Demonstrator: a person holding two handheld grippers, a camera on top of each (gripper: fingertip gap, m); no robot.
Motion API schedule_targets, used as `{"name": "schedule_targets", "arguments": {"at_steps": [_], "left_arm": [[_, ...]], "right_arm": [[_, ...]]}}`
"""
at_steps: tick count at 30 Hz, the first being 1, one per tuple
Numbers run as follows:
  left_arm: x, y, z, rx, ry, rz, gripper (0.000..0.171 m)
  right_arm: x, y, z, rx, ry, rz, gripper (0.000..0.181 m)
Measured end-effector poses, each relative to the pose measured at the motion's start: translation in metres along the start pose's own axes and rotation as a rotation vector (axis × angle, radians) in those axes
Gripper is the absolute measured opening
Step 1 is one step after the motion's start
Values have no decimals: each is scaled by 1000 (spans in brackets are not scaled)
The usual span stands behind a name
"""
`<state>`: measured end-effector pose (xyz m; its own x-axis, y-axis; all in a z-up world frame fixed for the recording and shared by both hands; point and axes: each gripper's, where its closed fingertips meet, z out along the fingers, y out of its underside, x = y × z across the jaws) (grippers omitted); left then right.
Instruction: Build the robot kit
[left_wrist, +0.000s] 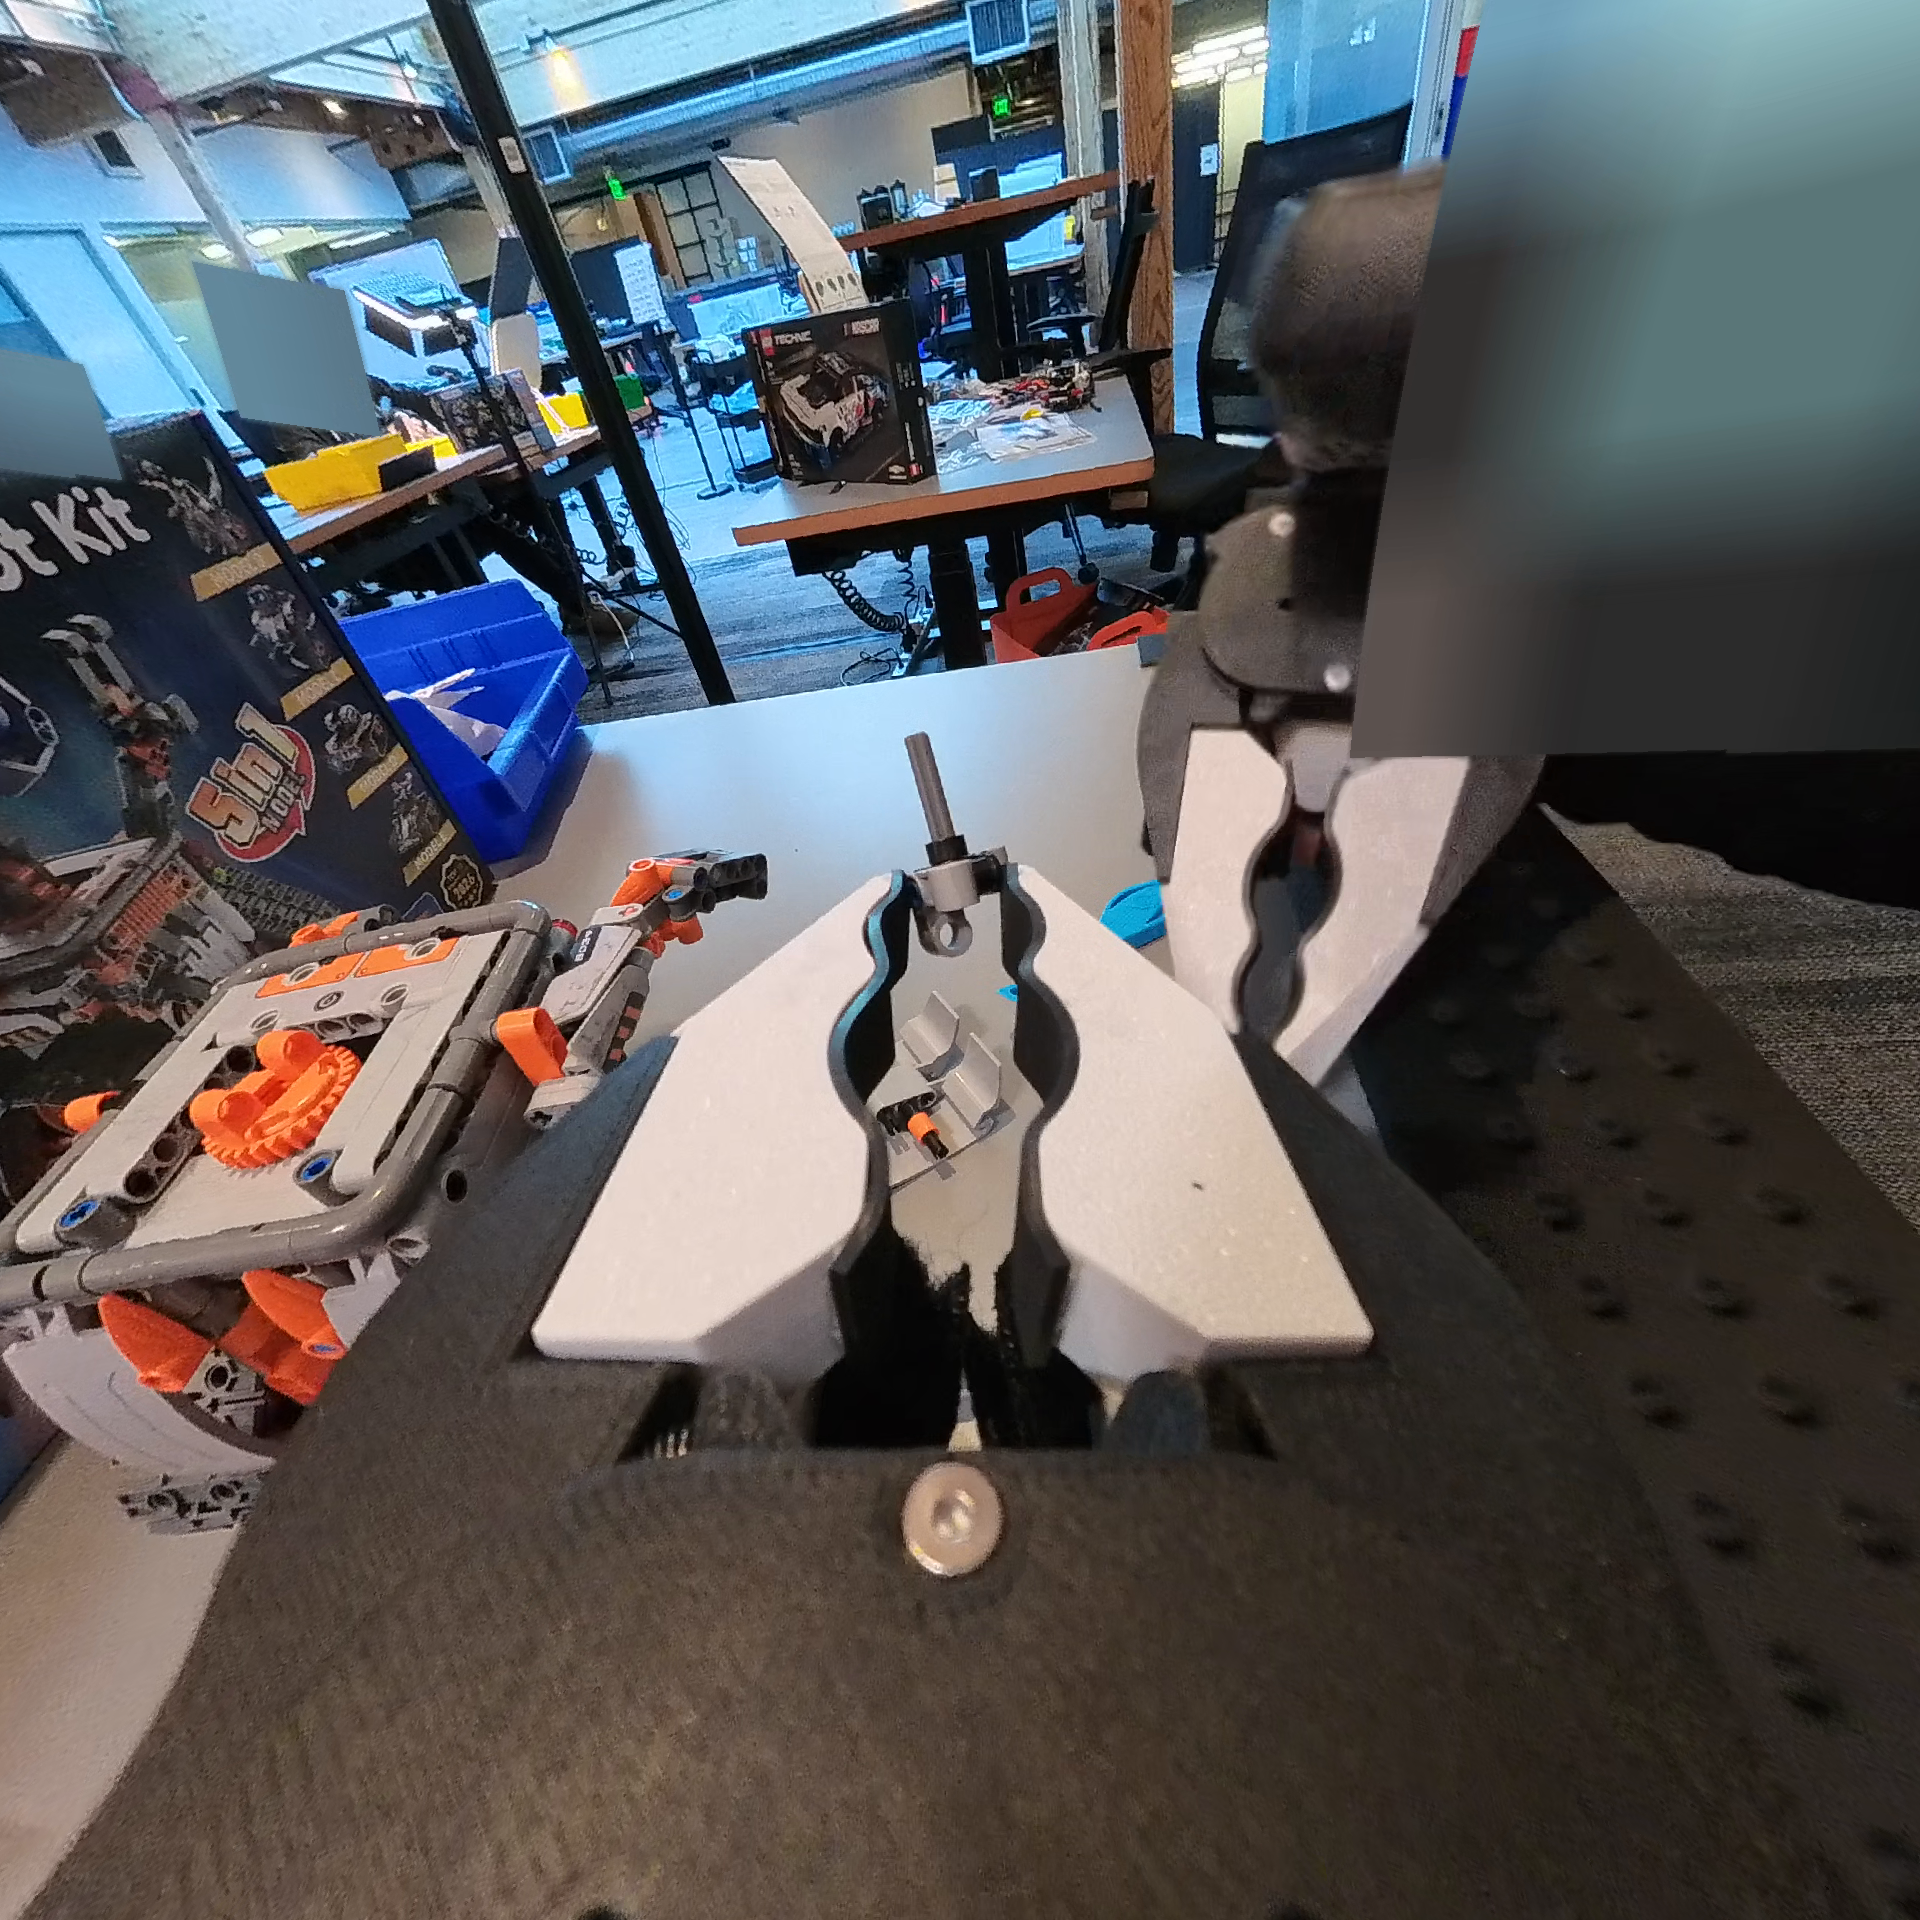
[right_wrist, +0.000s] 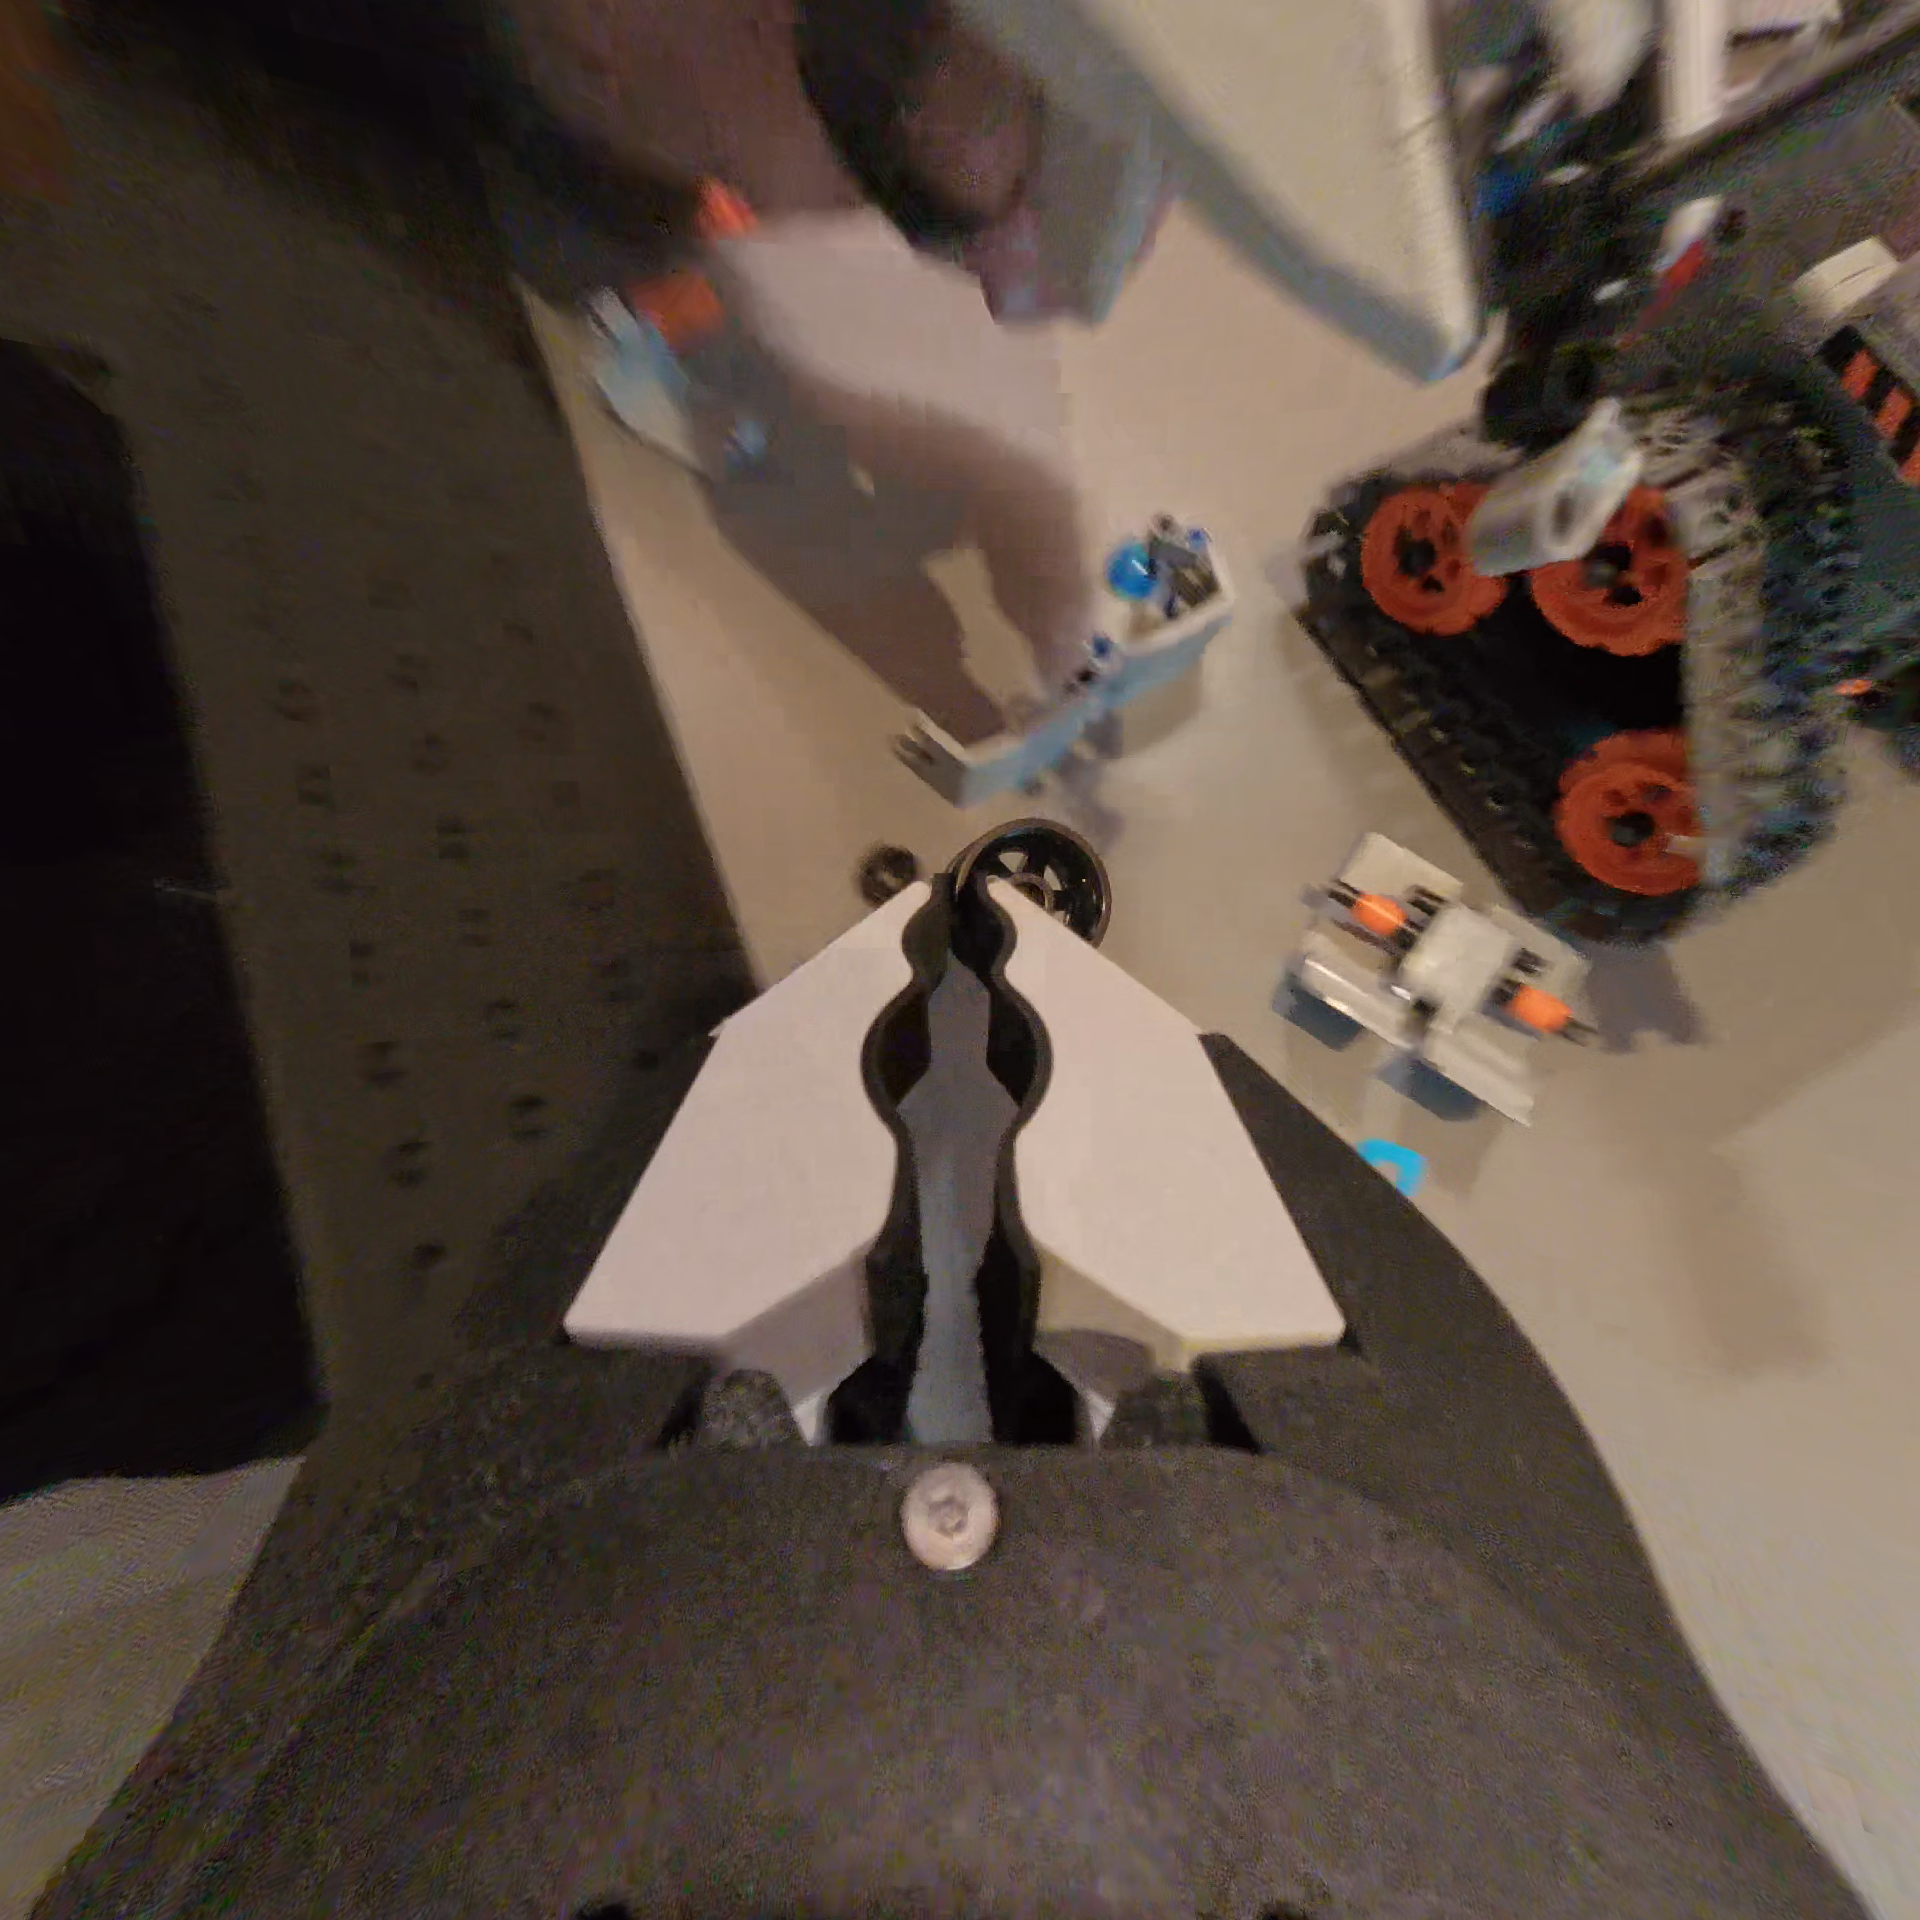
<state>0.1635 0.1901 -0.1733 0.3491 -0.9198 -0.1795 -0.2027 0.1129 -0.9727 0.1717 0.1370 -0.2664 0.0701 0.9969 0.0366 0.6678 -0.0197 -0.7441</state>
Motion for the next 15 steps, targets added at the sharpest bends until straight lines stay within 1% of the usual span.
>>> {"name": "schedule_targets", "arguments": {"at_steps": [2, 3, 4, 6, 8, 11, 15], "left_arm": [[0, 0, 0, 0, 1, -2, 15], [0, 1, 0, -1, 3, -5, 15], [1, 1, 1, -1, 6, -8, 15], [2, 2, 2, -7, 10, -11, 15], [2, 3, 2, -10, 11, -11, 15], [1, 4, 2, -12, 11, -15, 15], [1, 6, 3, -18, 16, -23, 14]], "right_arm": [[-15, -16, -13, 136, -225, 182, 1], [-17, -19, -19, 171, -322, 268, 1], [-17, -16, -22, 172, -380, 313, 1], [-12, -1, -16, 107, -418, 375, 1], [-17, 4, -11, 72, -492, 415, 1], [-17, 13, -4, -4, -477, 419, 2], [-9, 17, -3, -17, -459, 450, 2]]}}
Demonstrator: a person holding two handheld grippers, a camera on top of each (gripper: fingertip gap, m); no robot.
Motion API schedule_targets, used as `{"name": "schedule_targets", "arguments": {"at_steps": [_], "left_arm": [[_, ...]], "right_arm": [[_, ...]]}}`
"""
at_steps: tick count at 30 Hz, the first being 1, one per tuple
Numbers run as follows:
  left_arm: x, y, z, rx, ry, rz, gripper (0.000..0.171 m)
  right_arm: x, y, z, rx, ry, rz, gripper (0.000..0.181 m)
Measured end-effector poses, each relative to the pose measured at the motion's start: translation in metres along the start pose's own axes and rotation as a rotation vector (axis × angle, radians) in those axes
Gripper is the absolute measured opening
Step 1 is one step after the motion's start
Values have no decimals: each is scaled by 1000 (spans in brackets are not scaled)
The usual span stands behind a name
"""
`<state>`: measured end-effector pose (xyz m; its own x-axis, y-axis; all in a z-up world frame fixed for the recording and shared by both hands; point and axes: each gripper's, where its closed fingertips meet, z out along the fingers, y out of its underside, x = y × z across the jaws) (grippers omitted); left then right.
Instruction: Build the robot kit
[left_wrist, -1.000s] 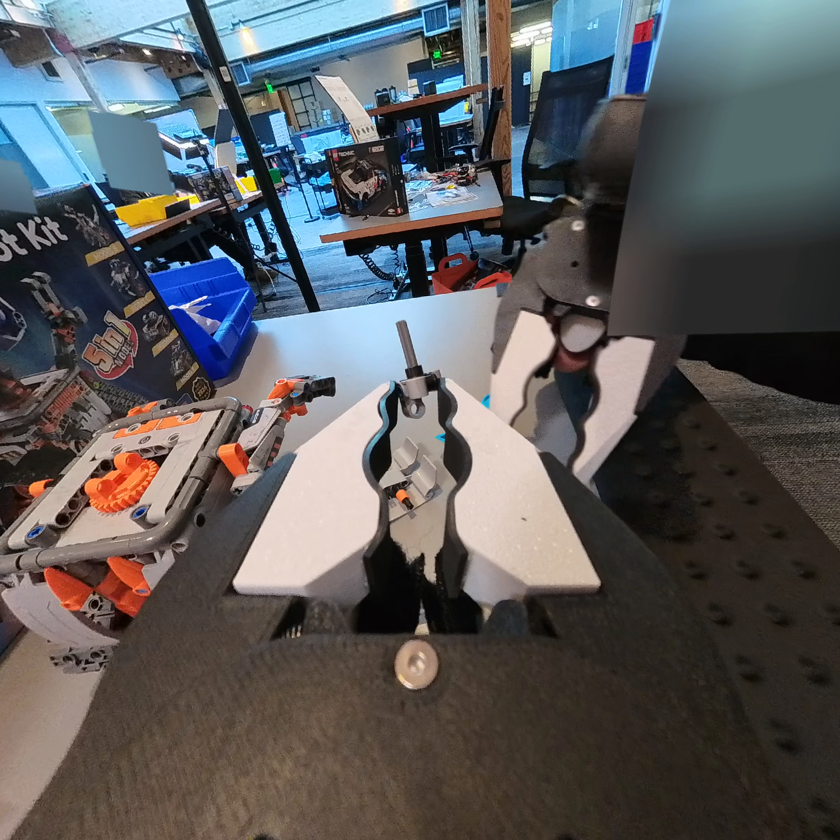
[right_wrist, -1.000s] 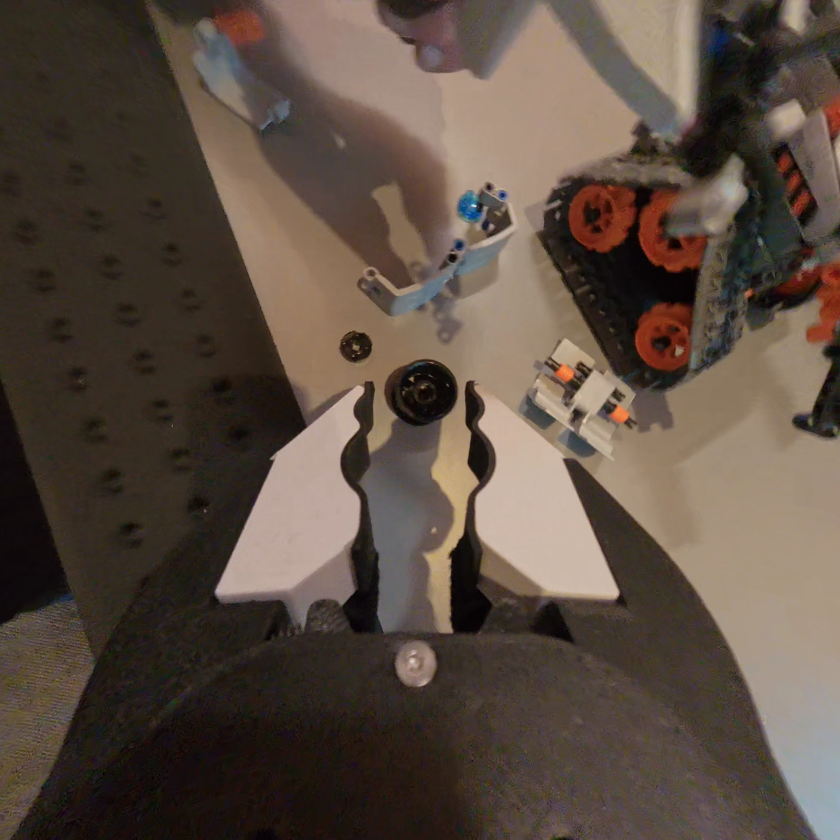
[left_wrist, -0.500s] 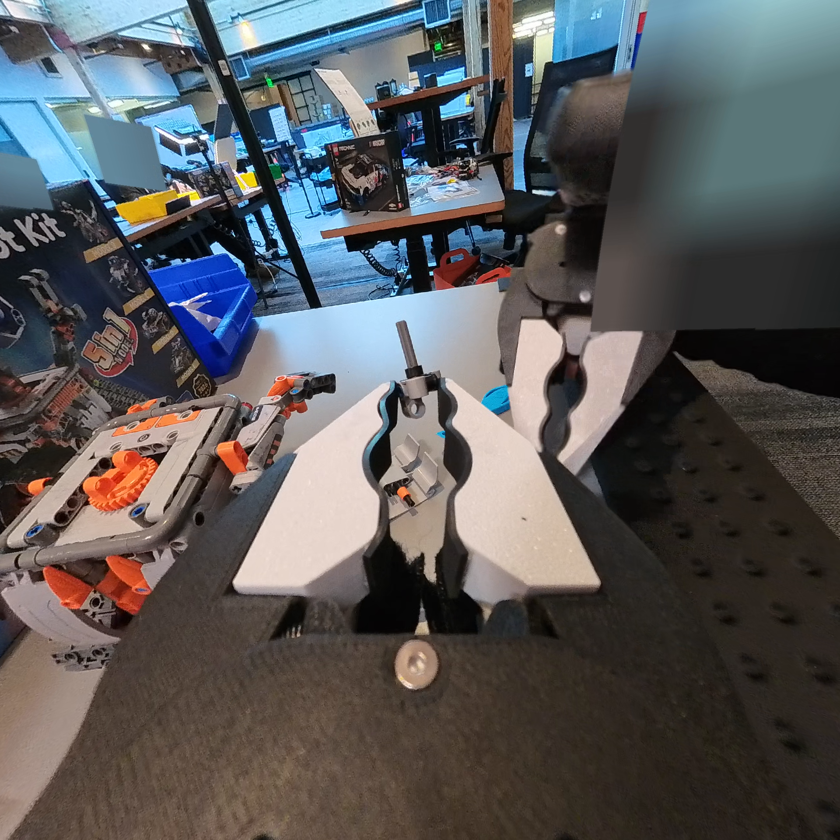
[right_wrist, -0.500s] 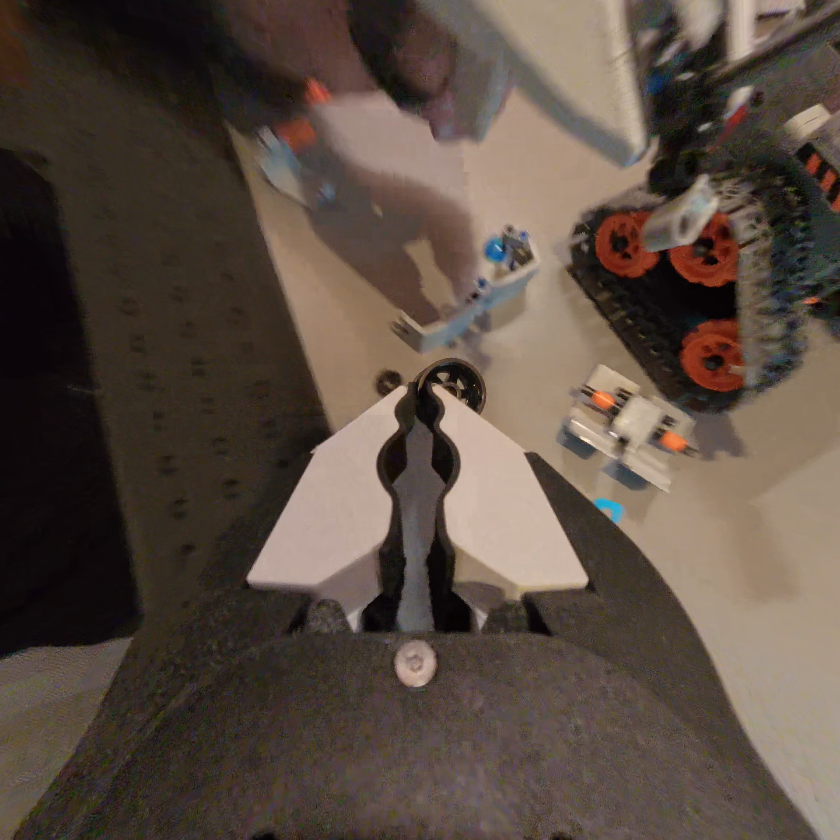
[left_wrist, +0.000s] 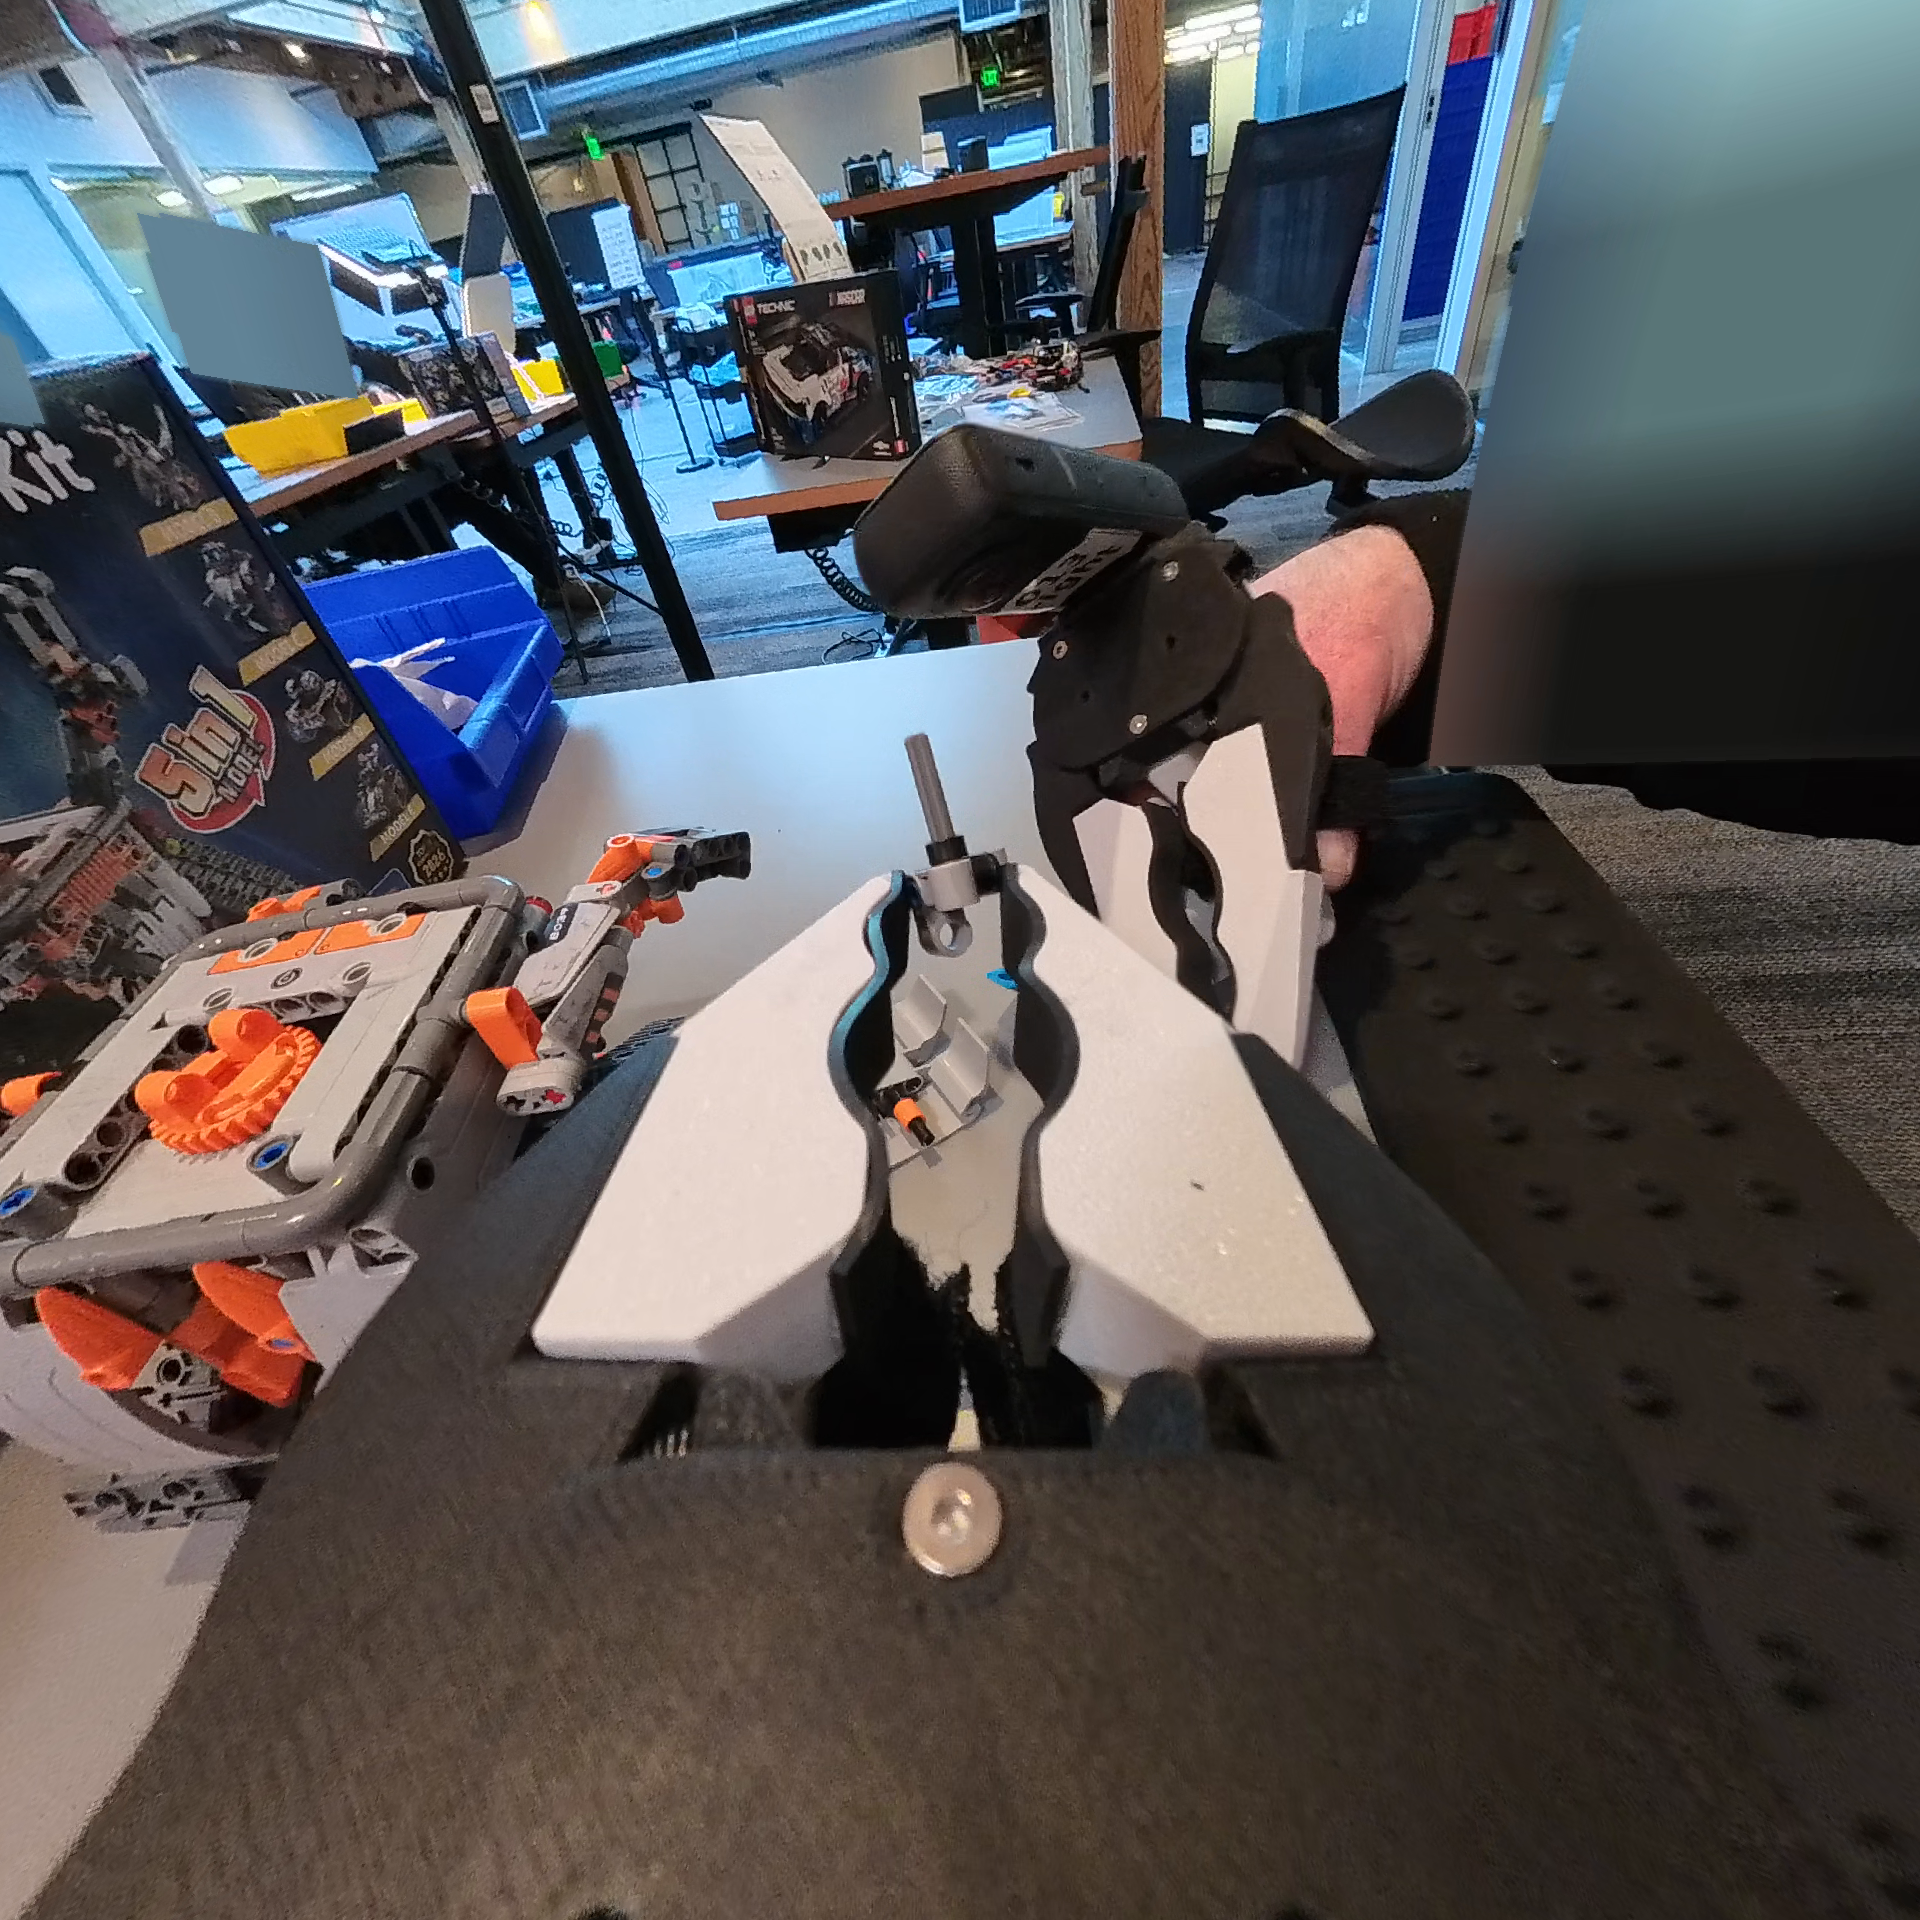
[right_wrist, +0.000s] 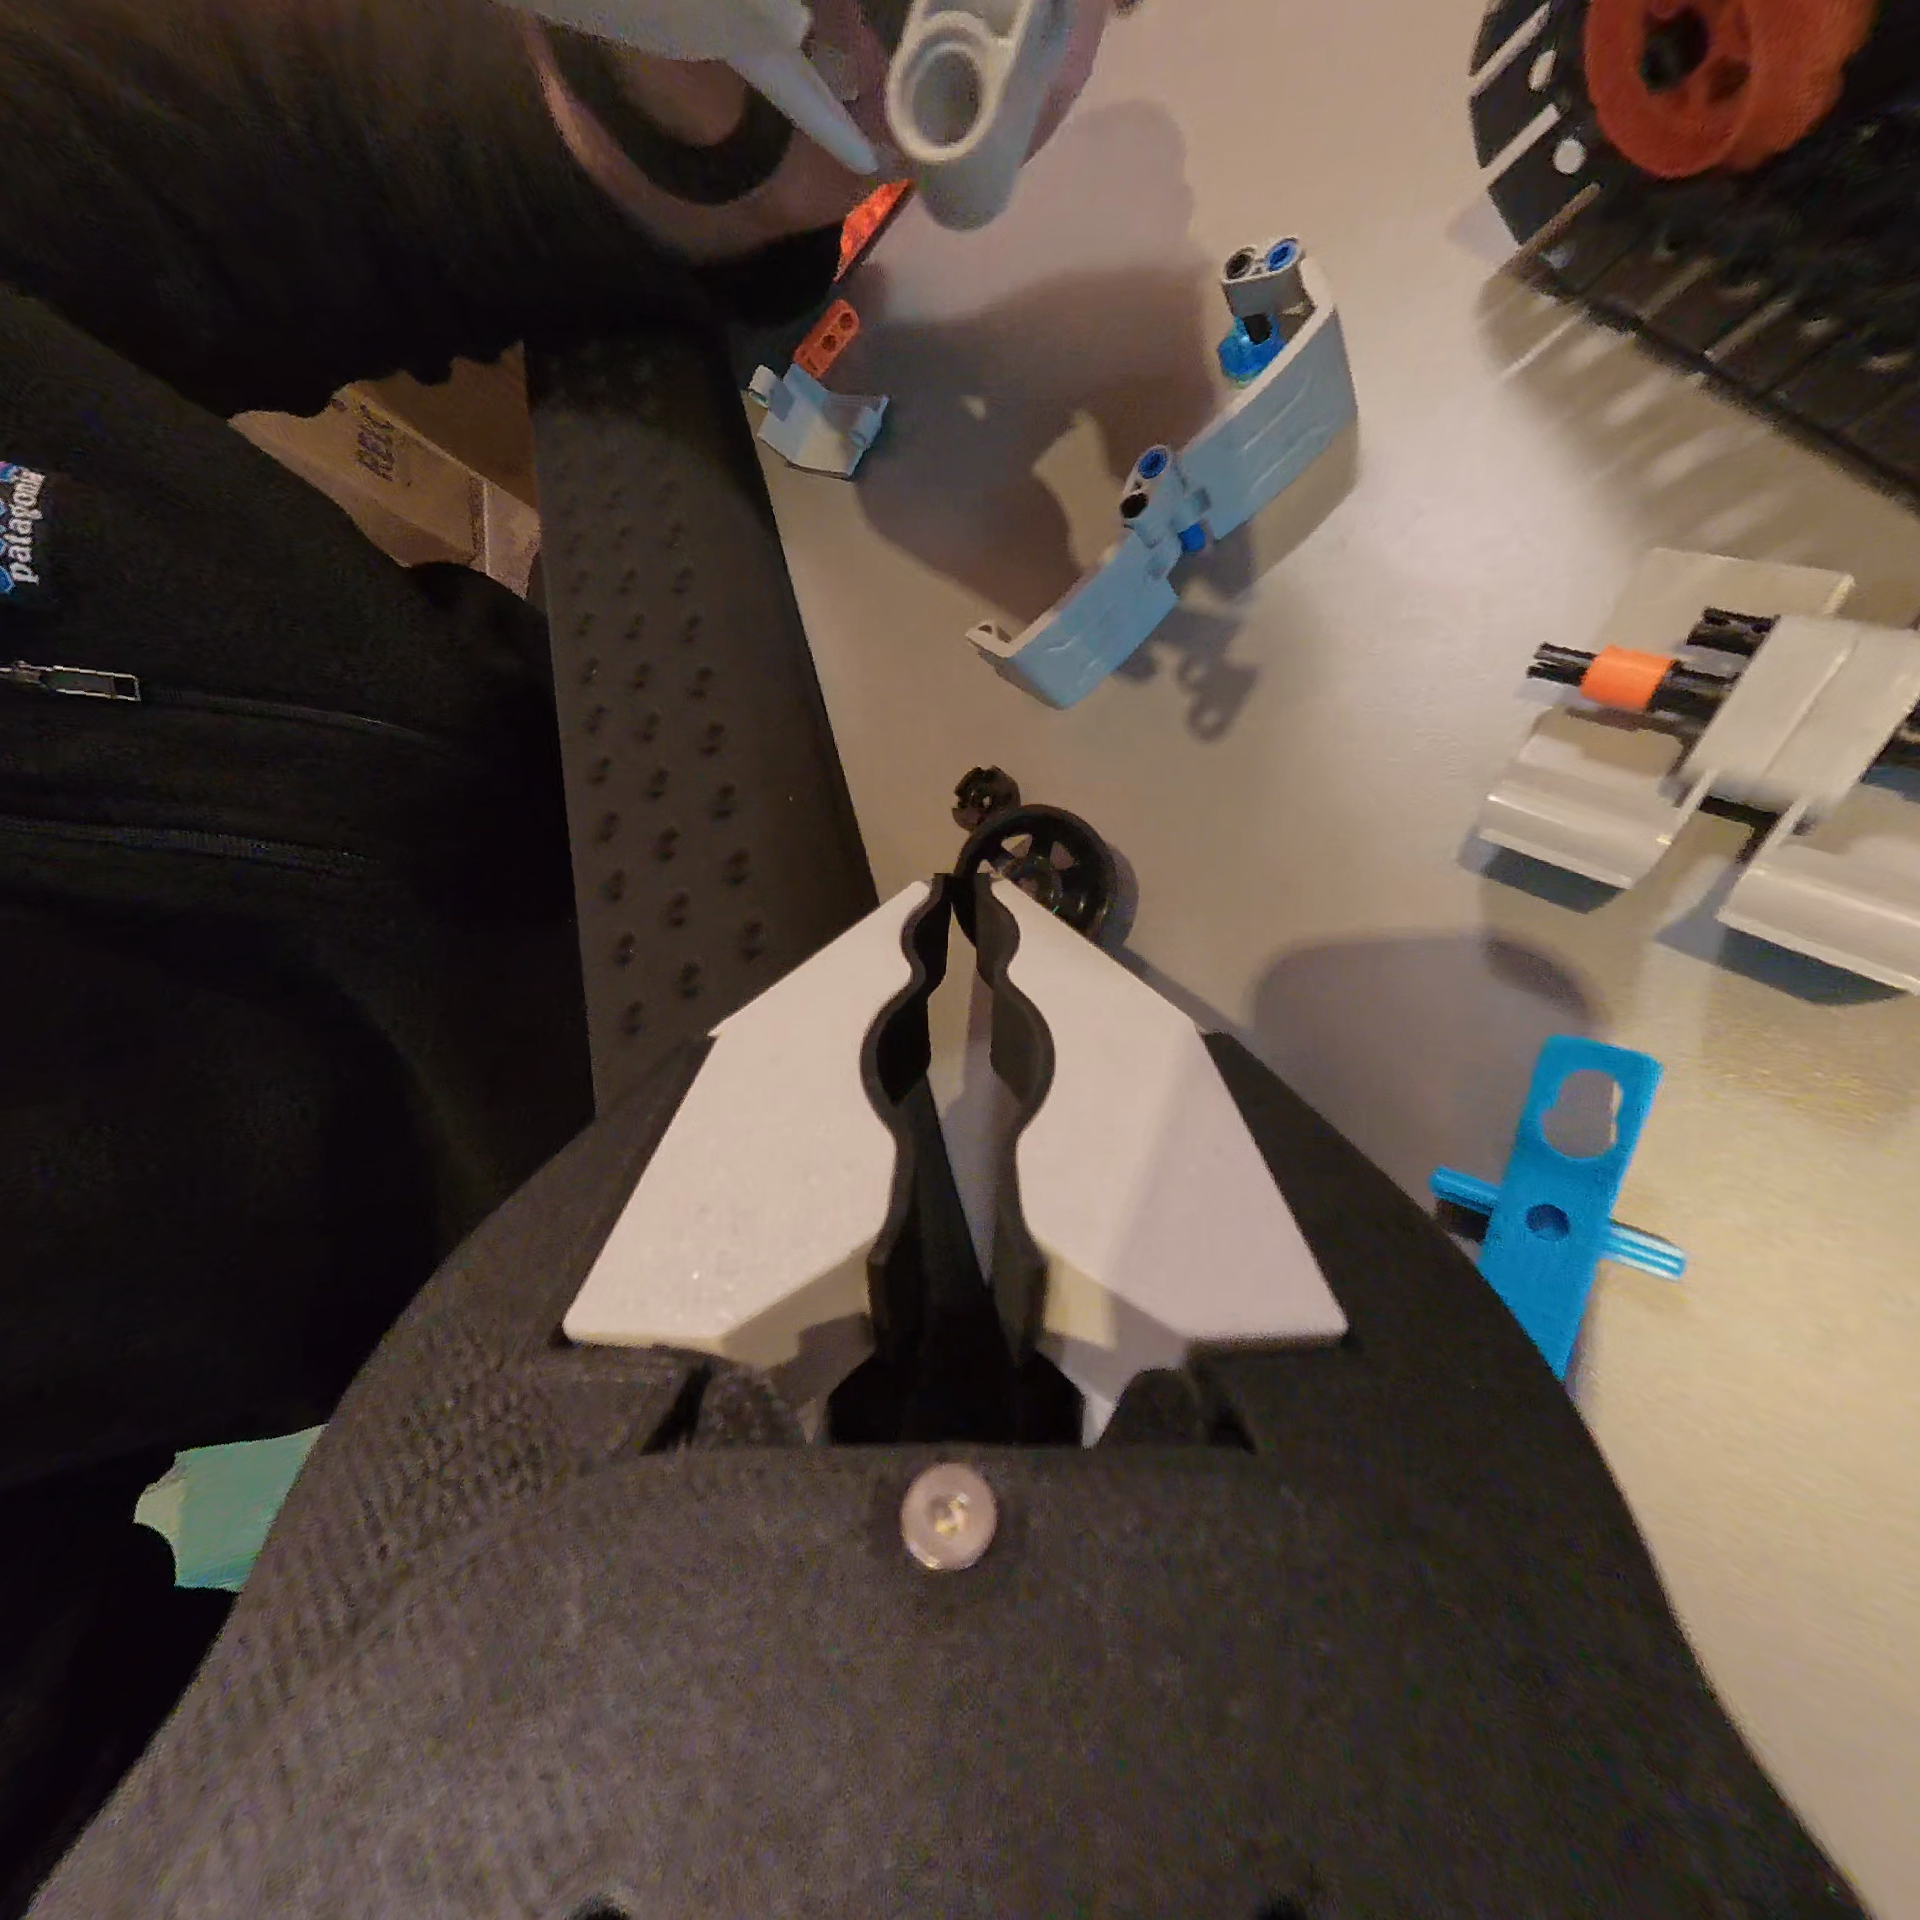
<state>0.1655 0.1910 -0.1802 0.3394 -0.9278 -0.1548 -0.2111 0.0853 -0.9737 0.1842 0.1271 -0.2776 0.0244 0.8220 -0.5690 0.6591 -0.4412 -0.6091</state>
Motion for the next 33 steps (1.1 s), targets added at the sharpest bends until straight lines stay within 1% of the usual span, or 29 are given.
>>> {"name": "schedule_targets", "arguments": {"at_steps": [3, 5, 9, 10, 11, 13, 15, 17, 18, 21, 22, 23, 24, 27, 28, 30, 32, 33], "left_arm": [[0, 1, 0, -3, 2, -5, 14], [-1, 1, 0, -3, 1, -7, 14], [-1, 2, 1, -5, 1, -7, 15], [-1, 2, 1, -6, 0, -8, 14], [-1, 2, 1, -6, 0, -9, 15], [-2, 3, 1, -7, -1, -9, 14], [-2, 4, 1, -10, -1, -9, 15], [-2, 4, 2, -12, 0, -10, 15], [-2, 4, 2, -13, -1, -8, 14], [-1, 3, 2, -13, -2, -1, 14], [-1, 3, 2, -13, -3, 2, 14], [0, 3, 2, -13, -3, 5, 14], [0, 3, 2, -14, -3, 7, 14], [0, 3, 2, -14, -3, 6, 14], [0, 3, 2, -14, -2, 5, 15], [0, 4, 2, -14, 0, 1, 15], [0, 4, 2, -15, 3, 0, 14], [1, 4, 3, -17, 4, -1, 14]], "right_arm": [[5, -1, -2, 14, 3, 24, 8], [4, -1, -4, 17, 6, 7, 0], [-1, -5, -8, 27, 21, -48, 0], [-2, -6, -9, 26, 45, -75, 2], [0, -5, -9, 10, 83, -106, 6], [7, -8, -10, -14, 223, -215, 17], [13, -10, -10, -64, 354, -319, 35], [17, -14, -10, -98, 464, -427, 42], [22, -12, -10, -138, 514, -450, 47], [37, -1, -10, -263, 621, -481, 47], [41, 2, -9, -293, 641, -480, 43], [45, 3, -10, -306, 668, -477, 34], [48, 3, -11, -311, 685, -471, 31], [48, 1, -13, -270, 666, -427, 30], [44, 0, -11, -241, 622, -403, 30], [30, -1, -6, -166, 475, -320, 30], [8, -2, 0, -88, 242, -191, 30], [2, -4, 0, -56, 158, -149, 30]]}}
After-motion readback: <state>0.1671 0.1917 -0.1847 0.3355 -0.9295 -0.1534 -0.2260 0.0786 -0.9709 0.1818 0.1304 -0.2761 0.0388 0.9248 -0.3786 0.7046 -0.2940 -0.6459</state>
